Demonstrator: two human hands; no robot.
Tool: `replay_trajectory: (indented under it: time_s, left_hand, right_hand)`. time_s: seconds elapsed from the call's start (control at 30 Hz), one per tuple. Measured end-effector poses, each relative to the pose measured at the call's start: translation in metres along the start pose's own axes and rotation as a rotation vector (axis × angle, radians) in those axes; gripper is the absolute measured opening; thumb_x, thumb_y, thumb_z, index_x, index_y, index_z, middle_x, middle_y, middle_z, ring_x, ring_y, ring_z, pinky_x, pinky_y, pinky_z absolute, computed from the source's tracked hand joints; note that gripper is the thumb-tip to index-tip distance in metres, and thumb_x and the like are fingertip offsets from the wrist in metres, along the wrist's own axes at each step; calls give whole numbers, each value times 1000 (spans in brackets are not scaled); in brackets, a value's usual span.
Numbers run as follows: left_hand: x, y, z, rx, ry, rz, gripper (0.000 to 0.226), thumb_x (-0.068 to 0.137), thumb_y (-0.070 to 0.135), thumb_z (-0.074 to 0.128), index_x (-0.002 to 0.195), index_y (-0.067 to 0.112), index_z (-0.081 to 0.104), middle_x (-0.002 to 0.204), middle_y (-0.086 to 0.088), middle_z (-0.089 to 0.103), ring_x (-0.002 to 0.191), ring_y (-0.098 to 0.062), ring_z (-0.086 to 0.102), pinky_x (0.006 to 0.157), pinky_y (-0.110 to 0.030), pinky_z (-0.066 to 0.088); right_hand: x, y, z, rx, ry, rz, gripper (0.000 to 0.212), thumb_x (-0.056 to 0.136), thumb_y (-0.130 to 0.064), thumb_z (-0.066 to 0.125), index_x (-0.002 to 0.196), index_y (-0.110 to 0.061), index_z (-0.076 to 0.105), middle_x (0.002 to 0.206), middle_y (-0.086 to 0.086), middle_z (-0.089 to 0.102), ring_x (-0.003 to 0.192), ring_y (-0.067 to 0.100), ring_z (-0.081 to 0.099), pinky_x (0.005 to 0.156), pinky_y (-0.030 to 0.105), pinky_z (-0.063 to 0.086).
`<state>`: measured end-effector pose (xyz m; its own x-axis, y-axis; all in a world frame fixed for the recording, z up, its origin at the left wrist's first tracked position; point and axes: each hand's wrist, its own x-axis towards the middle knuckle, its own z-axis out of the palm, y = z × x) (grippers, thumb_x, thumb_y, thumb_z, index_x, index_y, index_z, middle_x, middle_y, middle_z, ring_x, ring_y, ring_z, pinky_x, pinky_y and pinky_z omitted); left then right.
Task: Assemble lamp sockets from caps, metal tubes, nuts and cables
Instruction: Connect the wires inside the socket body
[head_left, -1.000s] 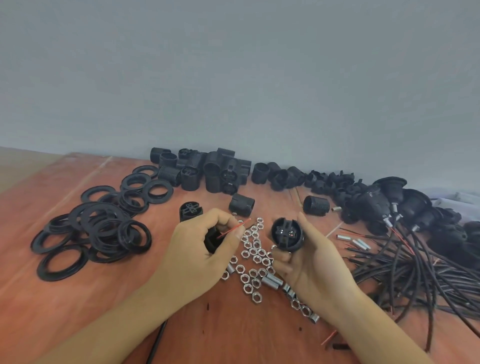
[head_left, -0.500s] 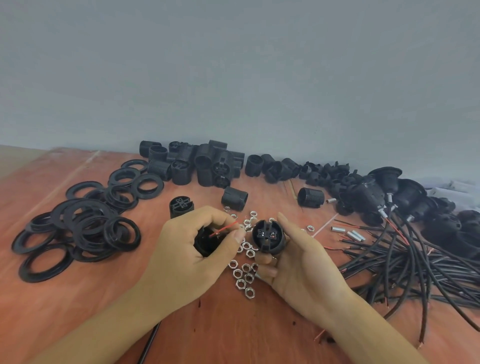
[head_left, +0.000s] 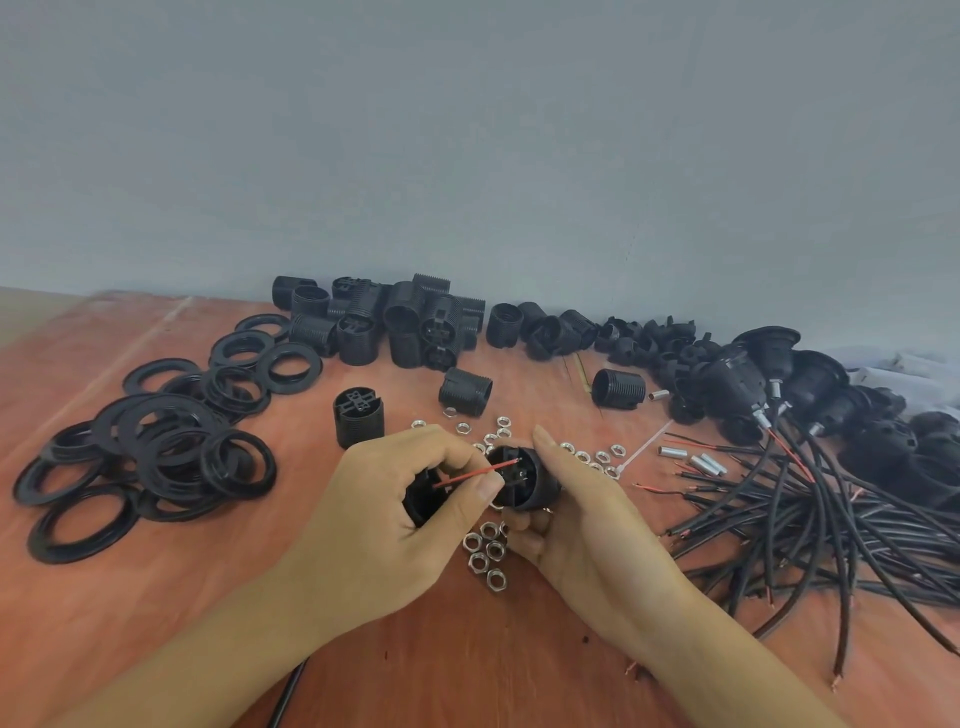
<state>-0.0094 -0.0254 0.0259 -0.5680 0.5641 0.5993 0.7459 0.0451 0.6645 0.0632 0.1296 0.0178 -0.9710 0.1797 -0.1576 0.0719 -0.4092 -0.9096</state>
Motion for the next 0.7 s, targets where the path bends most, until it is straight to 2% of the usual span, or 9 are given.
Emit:
replay_trajectory:
  time_s: [0.1,0.17,0.27,0.33,0.4,0.43,0.57,0.7]
  left_hand:
    - [0,-1,1,6,21,-6,12,88,26,65,80,18,68,66,14,60,62,-9,61,59,-15,43]
    - [1,0,0,-12,53,2,15,91,30,63,83,18,67,74,12,64,69,-9,62,63,-14,44]
    - [1,3,0,-22,26,94,11,91,26,58,87,17,64,112,10,68,91,5,62,78,-8,43]
    - [-2,2,3,-6,-55,151,9,92,24,59,90,18,64,128,11,63,105,6,61,86,-13,45]
    - [-5,0,6,44,-88,187,8,93,25,59,92,20,64,131,15,61,110,2,62,86,-19,50]
    - [-6,0,6,63,-87,202,7,93,26,59,94,21,64,130,15,62,108,1,64,84,-22,53]
    - [-5,0,4,134,-80,277,11,94,26,59,94,18,66,123,13,67,89,-5,71,68,-29,56]
    - [-4,-1,2,202,-59,320,16,92,22,61,86,11,71,122,10,67,94,-3,70,67,-27,57]
  right_hand:
    - [0,-1,2,1,42,-18,40,82,-43,63,103,-10,72,76,2,61,59,11,47,53,21,42]
    - [0,-3,3,18,92,-26,46,78,-42,64,108,-8,71,77,3,63,57,11,47,49,20,44]
    - [-1,-5,4,41,93,-20,47,84,-41,59,112,-4,66,79,3,61,60,13,46,52,22,44]
    - [-2,-5,4,43,78,3,47,87,-42,57,112,-3,65,86,9,61,73,21,51,63,27,47]
    - [-3,-4,3,51,73,37,52,93,-42,53,117,3,62,101,19,61,92,31,52,80,36,47]
    - [-3,-4,3,59,73,47,53,94,-42,52,118,4,61,105,21,60,96,31,52,83,37,46]
    - [-3,-5,3,89,68,66,43,95,-42,52,109,-4,64,100,15,60,84,23,55,74,31,46]
    - [-3,-3,3,90,80,81,40,94,-43,54,102,-6,65,98,14,60,82,21,53,79,35,44]
